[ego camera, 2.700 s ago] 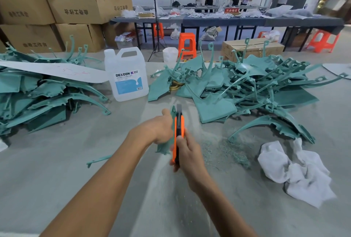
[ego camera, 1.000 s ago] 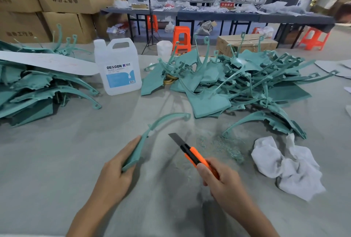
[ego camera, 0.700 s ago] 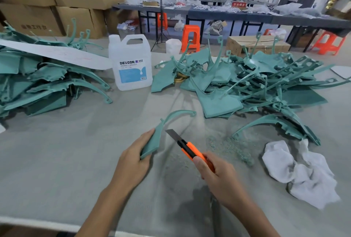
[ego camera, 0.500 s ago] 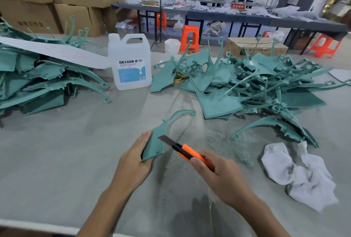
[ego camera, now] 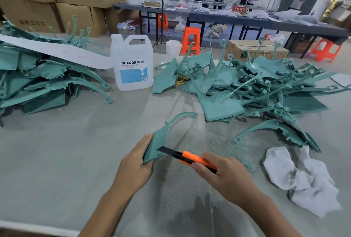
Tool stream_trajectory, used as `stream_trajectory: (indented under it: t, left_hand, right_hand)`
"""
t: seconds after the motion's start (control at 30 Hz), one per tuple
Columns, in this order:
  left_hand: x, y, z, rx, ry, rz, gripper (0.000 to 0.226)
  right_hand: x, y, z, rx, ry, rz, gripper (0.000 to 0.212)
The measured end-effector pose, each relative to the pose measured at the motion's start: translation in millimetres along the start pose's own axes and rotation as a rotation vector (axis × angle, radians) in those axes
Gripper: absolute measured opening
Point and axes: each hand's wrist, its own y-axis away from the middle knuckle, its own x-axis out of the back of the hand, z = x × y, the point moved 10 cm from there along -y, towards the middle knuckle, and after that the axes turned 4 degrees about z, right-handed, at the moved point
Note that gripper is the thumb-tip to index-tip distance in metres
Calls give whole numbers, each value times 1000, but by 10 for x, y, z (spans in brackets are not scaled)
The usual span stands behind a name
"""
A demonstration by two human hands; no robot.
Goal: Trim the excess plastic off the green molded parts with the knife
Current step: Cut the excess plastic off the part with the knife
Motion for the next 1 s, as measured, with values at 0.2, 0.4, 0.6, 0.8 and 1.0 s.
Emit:
stream_trajectory:
  t: [0.2,0.4,0.6,0.8,1.0]
  left_hand:
    - [-20,-21,-12,28,-2,9,60]
    - [-76,20,-17,-11,-49,-25,72]
    - [-28,-44,-94,72,22,27,65]
    - [-56,-85,-99,103,31,36,62]
    - [-27,-64,-117,120,43,46,57]
  right_hand:
    - [78,-187,34,59,49,24,44]
    - [180,-378,117,62,145,61,35]
    - [78,-672,190,52,101,59,34]
    - [32,-917,244,53,47,50,33]
    - [71,-1045,246,80,66,17,36]
